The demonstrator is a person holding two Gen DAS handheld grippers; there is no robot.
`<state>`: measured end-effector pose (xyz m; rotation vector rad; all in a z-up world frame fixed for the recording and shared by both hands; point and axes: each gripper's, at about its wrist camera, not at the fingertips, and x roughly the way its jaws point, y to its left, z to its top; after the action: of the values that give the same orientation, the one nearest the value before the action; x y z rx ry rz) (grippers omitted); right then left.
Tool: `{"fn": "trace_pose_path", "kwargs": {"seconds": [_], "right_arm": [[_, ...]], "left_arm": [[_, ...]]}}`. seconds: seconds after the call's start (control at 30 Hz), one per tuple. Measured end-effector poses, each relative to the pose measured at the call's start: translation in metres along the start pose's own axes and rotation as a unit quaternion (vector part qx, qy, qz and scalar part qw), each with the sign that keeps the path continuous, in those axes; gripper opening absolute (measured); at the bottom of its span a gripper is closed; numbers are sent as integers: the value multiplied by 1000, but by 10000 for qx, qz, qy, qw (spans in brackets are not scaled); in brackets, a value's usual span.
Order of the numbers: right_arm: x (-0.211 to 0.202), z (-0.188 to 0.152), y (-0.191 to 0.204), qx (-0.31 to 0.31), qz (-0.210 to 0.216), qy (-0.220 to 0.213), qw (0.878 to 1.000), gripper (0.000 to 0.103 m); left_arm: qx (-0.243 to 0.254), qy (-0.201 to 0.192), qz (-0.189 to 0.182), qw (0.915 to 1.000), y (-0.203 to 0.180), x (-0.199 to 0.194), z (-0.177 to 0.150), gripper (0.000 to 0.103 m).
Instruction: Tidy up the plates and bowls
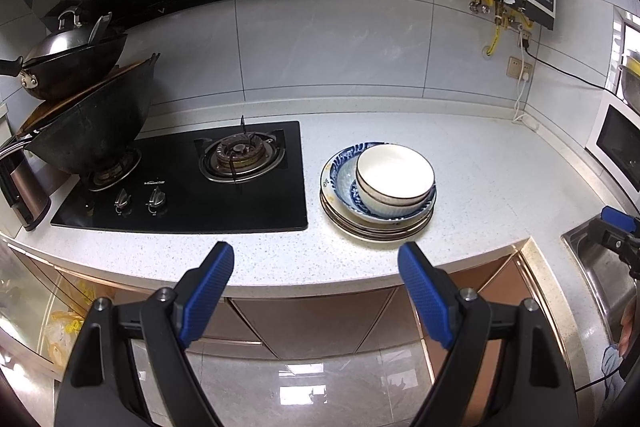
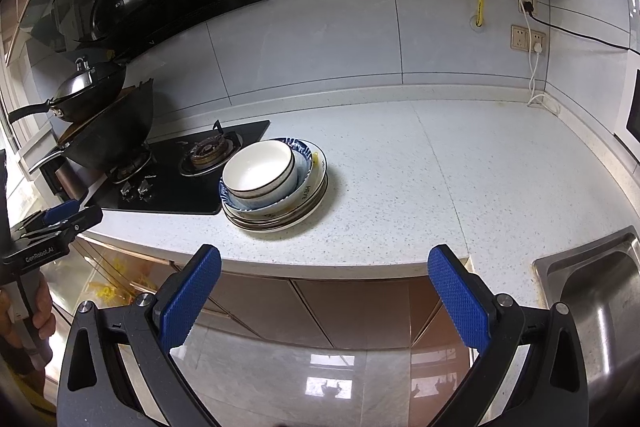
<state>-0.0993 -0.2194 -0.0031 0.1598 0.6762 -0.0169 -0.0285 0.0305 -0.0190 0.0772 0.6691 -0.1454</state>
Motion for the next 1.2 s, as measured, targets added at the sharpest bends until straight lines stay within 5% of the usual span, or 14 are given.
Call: {"fn": "trace_pose_path", "kwargs": {"seconds": [0.3,1.2], "right_arm": [[3,1,8,154,-77,-71,9998,102],[1,3,16,-210,119,55,9997,102]], "left_arm": [[262,1,-142,9996,4,6,4,84],[-62,23,-37,10000,7,-12,-5,84]]}}
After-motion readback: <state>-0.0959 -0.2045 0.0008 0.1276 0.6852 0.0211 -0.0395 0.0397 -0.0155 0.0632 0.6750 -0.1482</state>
